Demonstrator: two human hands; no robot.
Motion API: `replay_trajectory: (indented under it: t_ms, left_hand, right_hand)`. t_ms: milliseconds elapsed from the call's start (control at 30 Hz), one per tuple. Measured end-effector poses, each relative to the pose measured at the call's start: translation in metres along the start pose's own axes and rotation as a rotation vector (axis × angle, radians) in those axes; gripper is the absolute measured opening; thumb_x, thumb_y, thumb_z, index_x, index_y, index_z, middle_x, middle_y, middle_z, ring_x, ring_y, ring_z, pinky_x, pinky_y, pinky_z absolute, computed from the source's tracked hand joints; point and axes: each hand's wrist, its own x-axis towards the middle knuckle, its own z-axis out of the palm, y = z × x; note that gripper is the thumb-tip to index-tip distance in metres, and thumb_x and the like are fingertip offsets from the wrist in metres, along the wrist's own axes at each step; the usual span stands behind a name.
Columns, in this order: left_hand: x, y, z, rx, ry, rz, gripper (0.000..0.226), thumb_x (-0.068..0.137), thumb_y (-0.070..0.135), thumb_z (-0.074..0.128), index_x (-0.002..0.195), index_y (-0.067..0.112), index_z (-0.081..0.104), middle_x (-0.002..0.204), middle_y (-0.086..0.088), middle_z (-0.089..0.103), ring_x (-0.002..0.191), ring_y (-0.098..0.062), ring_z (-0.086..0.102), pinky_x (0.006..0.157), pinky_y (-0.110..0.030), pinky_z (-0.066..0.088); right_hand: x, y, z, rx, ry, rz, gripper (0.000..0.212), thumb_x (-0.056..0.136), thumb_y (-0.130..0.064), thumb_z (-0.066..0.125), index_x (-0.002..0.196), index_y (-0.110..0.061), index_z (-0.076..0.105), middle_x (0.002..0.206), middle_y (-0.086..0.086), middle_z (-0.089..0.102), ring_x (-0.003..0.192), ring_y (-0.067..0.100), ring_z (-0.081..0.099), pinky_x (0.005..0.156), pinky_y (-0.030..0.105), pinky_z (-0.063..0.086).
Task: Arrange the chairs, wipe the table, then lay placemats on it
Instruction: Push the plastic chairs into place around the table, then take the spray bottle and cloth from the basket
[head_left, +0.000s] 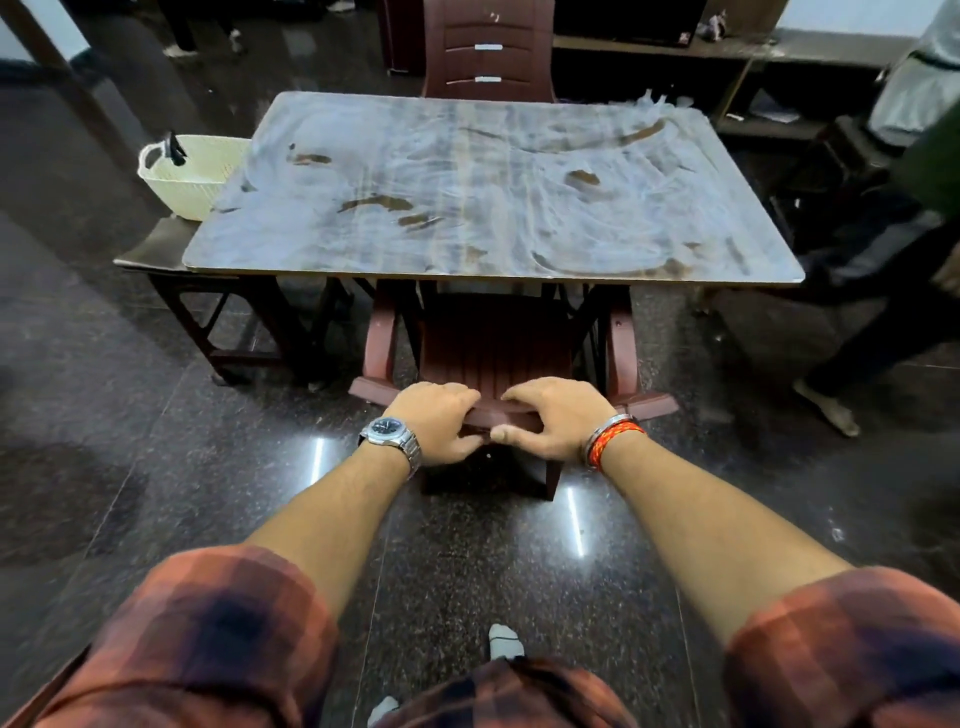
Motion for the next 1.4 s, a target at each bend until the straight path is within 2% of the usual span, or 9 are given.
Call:
replay_trajectory:
  t_ms: [67, 200, 333, 433, 600, 700, 967, 1133, 1400]
  left_hand:
    - [-0.008, -0.017, -0.006, -0.023, 0.074, 0.01, 0.068, 0.077, 0.071, 0.049, 0.113, 0.016, 0.064, 0.106, -0.003, 0.071, 0.095, -0.026, 0.068, 0.083, -0.038, 0.052]
    - [-0.032, -0.057, -0.019, -0.028, 0.141, -0.068, 0.082, 0.075, 0.082, 0.045, 0.119, 0.016, 0.063, 0.111, -0.002, 0.071, 0.101, -0.023, 0.067, 0.09, -0.039, 0.05]
    - [-0.064, -0.111, -0.022, -0.057, 0.18, -0.27, 0.082, 0.084, 0.073, 0.031, 0.122, 0.006, 0.062, 0.118, -0.01, 0.069, 0.105, -0.031, 0.065, 0.094, -0.043, 0.048]
    - [-0.085, -0.171, -0.014, -0.053, 0.22, -0.426, 0.082, 0.087, 0.066, 0.029, 0.136, 0.004, 0.053, 0.138, -0.014, 0.059, 0.123, -0.031, 0.058, 0.104, -0.042, 0.045]
    - [-0.104, -0.29, -0.01, -0.019, 0.271, -0.643, 0.076, 0.093, 0.055, 0.043, 0.152, 0.008, 0.033, 0.158, -0.01, 0.035, 0.141, -0.026, 0.038, 0.114, -0.043, 0.031]
    - [-0.118, -0.355, -0.023, -0.059, 0.231, -0.731, 0.078, 0.094, 0.053, 0.046, 0.155, 0.01, 0.024, 0.162, -0.008, 0.027, 0.145, -0.025, 0.032, 0.116, -0.043, 0.027]
    - [-0.095, -0.516, -0.058, -0.114, 0.218, -0.758, 0.081, 0.093, 0.054, 0.046, 0.157, 0.014, 0.016, 0.164, -0.003, 0.019, 0.148, -0.02, 0.023, 0.12, -0.041, 0.018]
    - [-0.036, -0.613, -0.062, -0.103, 0.196, -0.716, 0.083, 0.094, 0.056, 0.044, 0.158, 0.015, 0.012, 0.165, -0.001, 0.014, 0.15, -0.017, 0.018, 0.121, -0.037, 0.014]
    - [0.053, -0.742, -0.083, -0.128, 0.17, -0.746, 0.083, 0.094, 0.057, 0.042, 0.158, 0.015, 0.011, 0.165, -0.002, 0.016, 0.15, -0.016, 0.018, 0.12, -0.036, 0.011]
  right_hand:
    - [0.019, -0.01, -0.003, 0.097, 0.104, 0.017, 0.064, 0.084, -0.073, 0.034, 0.116, -0.025, 0.061, 0.111, -0.005, 0.067, 0.104, 0.017, 0.061, 0.083, 0.037, 0.051]
    - [0.08, -0.043, 0.001, 0.174, 0.243, 0.038, 0.044, 0.092, -0.049, 0.047, 0.122, -0.02, 0.06, 0.12, 0.0, 0.065, 0.113, 0.021, 0.058, 0.09, 0.038, 0.049]
    - [0.141, -0.08, 0.013, 0.21, 0.212, -0.02, 0.053, 0.092, -0.04, 0.052, 0.138, -0.015, 0.046, 0.142, 0.004, 0.049, 0.131, 0.019, 0.043, 0.107, 0.031, 0.035]
    - [0.189, -0.11, 0.026, 0.198, 0.203, -0.052, 0.061, 0.092, -0.037, 0.053, 0.144, -0.009, 0.037, 0.151, 0.008, 0.035, 0.14, 0.02, 0.03, 0.114, 0.029, 0.023]
    - [0.287, -0.169, 0.048, 0.096, 0.11, -0.052, 0.071, 0.095, -0.042, 0.045, 0.151, -0.007, 0.017, 0.159, 0.01, 0.014, 0.147, 0.023, 0.011, 0.119, 0.036, 0.014]
    - [0.346, -0.21, 0.053, 0.092, 0.073, -0.03, 0.072, 0.096, -0.042, 0.044, 0.151, -0.007, 0.015, 0.159, 0.01, 0.013, 0.147, 0.022, 0.011, 0.119, 0.037, 0.012]
    - [0.488, -0.273, 0.063, 0.113, 0.052, 0.011, 0.075, 0.094, -0.049, 0.041, 0.152, -0.01, 0.015, 0.159, 0.009, 0.015, 0.146, 0.021, 0.014, 0.119, 0.035, 0.014]
    - [0.602, -0.269, 0.064, 0.188, 0.068, 0.023, 0.074, 0.094, -0.045, 0.043, 0.152, -0.012, 0.01, 0.16, 0.005, 0.009, 0.147, 0.017, 0.008, 0.119, 0.031, 0.005]
    - [0.765, -0.242, 0.051, 0.222, 0.101, 0.105, 0.073, 0.093, -0.045, 0.044, 0.152, -0.013, 0.014, 0.159, 0.005, 0.015, 0.146, 0.018, 0.012, 0.119, 0.034, 0.01]
